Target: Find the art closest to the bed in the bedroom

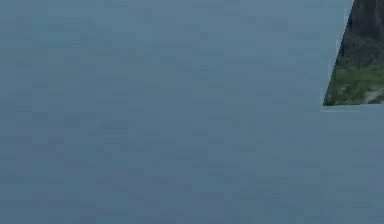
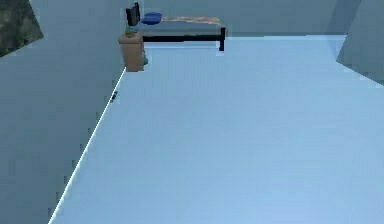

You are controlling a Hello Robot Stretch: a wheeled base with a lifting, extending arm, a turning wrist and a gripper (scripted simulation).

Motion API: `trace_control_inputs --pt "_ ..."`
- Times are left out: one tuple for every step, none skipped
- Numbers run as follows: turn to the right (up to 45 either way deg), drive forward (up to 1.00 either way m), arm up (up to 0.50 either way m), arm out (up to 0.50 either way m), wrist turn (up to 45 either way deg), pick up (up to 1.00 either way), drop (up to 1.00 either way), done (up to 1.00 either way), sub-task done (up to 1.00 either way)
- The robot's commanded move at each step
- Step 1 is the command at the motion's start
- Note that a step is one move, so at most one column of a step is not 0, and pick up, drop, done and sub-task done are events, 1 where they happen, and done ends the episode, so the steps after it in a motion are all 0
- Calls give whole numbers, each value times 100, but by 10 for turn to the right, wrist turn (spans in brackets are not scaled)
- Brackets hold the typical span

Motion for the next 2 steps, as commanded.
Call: trace_control_inputs --pt "210 0 0 0 0 0 0 0 0" --pt "0 20 0 0 0 0 0 0 0"
